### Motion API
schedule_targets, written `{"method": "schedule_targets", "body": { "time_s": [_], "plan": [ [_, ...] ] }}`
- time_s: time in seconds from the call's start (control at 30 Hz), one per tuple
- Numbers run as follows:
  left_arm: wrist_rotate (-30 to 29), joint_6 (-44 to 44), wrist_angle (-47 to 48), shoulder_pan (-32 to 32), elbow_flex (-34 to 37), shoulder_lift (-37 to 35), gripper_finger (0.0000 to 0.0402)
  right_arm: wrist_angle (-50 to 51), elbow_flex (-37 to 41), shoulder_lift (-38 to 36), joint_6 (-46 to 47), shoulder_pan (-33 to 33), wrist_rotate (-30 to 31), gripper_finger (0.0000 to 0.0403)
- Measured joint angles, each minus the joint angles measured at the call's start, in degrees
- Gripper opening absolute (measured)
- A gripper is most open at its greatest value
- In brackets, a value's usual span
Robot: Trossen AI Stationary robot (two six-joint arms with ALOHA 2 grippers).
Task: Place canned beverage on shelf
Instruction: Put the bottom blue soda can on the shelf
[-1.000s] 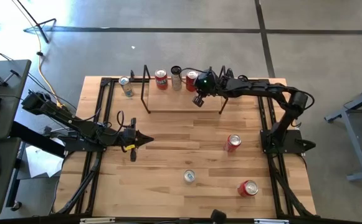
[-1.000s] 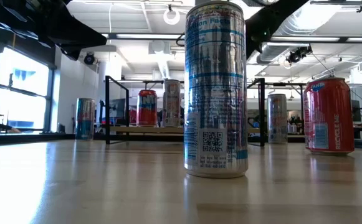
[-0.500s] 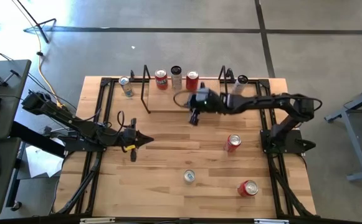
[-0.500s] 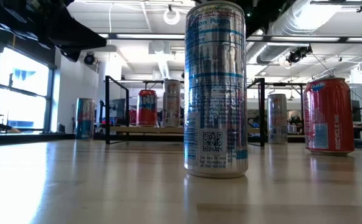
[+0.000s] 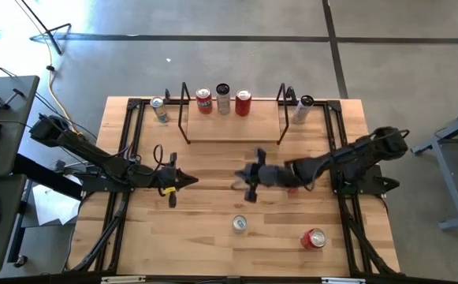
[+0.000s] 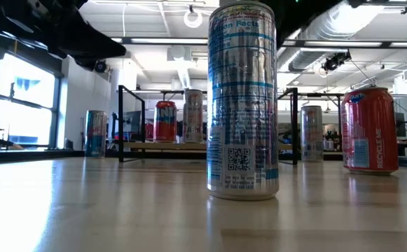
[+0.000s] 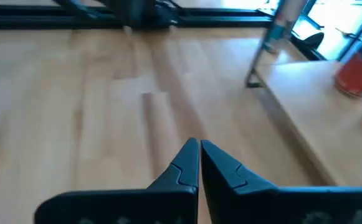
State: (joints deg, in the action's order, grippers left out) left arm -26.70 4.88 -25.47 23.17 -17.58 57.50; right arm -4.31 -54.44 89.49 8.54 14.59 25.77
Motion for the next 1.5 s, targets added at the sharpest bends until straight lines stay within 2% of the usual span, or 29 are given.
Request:
{"method": "schedule_targets", "body": {
  "time_s": [0.17,0.33,0.47,0.6,0.7,0.83,1.0,1.2,1.4,1.5],
  "plan": [
    [1.1,0.0,-2.8,0.0,0.0,2.6,0.0,11.0,-6.3,0.0,8.2,7.9,2.2,0.001],
    [3.5,0.6,-5.2,0.0,0.0,5.1,0.0,24.1,-13.1,0.0,18.4,15.5,3.7,0.0052],
    [5.1,1.3,-7.6,0.1,0.0,7.2,0.0,26.0,-15.8,0.1,23.5,20.8,6.4,0.011],
    [5.4,3.0,-8.4,0.2,0.0,8.9,0.0,26.2,-17.2,0.2,23.5,23.3,6.8,0.0188],
    [5.3,4.0,-9.1,0.2,0.0,10.2,0.0,26.6,-18.5,0.6,23.7,22.7,6.3,0.0248],
    [5.3,5.6,-9.8,0.2,0.0,11.2,0.0,29.7,-22.1,1.0,32.0,19.0,0.4,0.03],
    [5.4,6.6,-10.7,0.2,0.0,11.7,0.0,44.2,-31.5,4.4,44.6,15.6,-6.5,0.0314],
    [5.5,6.8,-10.5,0.2,0.0,11.8,0.0,63.8,-47.8,14.8,53.9,13.5,-11.0,0.0315],
    [5.6,6.6,-9.9,0.2,0.0,11.8,0.0,79.7,-64.6,27.9,52.9,11.5,-16.6,0.0315],
    [5.6,6.9,-9.1,0.7,0.0,11.8,0.0,83.7,-71.3,33.5,51.1,10.4,-19.2,0.0315]
  ]
}}
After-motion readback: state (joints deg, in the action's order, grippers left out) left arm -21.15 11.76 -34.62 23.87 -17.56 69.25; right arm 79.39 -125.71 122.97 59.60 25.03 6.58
